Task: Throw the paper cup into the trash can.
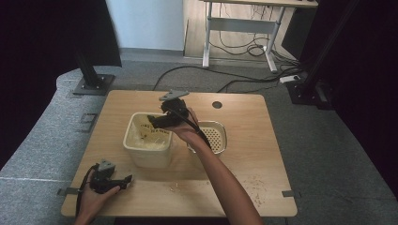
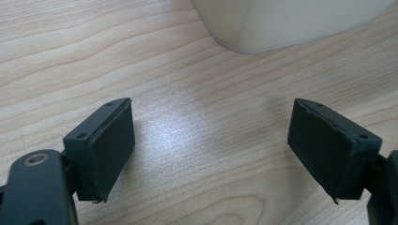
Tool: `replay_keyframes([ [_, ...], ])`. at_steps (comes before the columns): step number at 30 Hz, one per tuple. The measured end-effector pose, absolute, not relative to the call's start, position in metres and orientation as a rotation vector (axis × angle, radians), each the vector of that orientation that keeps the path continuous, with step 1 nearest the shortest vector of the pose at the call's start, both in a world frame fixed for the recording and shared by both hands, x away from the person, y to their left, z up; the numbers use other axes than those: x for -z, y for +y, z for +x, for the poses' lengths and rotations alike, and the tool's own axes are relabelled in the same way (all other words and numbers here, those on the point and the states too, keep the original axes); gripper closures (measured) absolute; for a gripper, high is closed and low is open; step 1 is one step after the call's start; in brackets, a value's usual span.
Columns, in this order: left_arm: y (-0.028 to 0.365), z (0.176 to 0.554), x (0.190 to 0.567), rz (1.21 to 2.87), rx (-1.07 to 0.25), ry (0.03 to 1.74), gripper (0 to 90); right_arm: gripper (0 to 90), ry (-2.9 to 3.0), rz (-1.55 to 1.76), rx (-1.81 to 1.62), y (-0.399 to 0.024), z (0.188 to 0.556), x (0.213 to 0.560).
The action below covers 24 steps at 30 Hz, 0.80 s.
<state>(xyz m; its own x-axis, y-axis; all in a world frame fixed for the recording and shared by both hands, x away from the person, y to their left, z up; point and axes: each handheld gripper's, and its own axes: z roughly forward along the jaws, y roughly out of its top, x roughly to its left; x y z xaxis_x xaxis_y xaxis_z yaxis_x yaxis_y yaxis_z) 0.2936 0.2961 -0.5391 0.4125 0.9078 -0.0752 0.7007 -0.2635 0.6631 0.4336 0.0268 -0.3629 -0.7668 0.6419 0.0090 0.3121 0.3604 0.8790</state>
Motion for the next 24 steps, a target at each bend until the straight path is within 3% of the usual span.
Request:
replay_keyframes([
  [6,0.297,0.294,0.54,2.042,-0.43,1.367,15.4,17.1,2.251,0.822,-1.421,-0.001,0.422,0.36],
  [14,0.297,0.294,0.54,2.052,-0.442,1.362,15.4,21.2,2.141,0.897,-1.505,-0.084,0.393,0.372],
  [24,0.293,0.296,0.542,2.062,-0.471,1.358,14.7,24.2,1.986,0.998,-1.458,-0.19,0.337,0.419],
])
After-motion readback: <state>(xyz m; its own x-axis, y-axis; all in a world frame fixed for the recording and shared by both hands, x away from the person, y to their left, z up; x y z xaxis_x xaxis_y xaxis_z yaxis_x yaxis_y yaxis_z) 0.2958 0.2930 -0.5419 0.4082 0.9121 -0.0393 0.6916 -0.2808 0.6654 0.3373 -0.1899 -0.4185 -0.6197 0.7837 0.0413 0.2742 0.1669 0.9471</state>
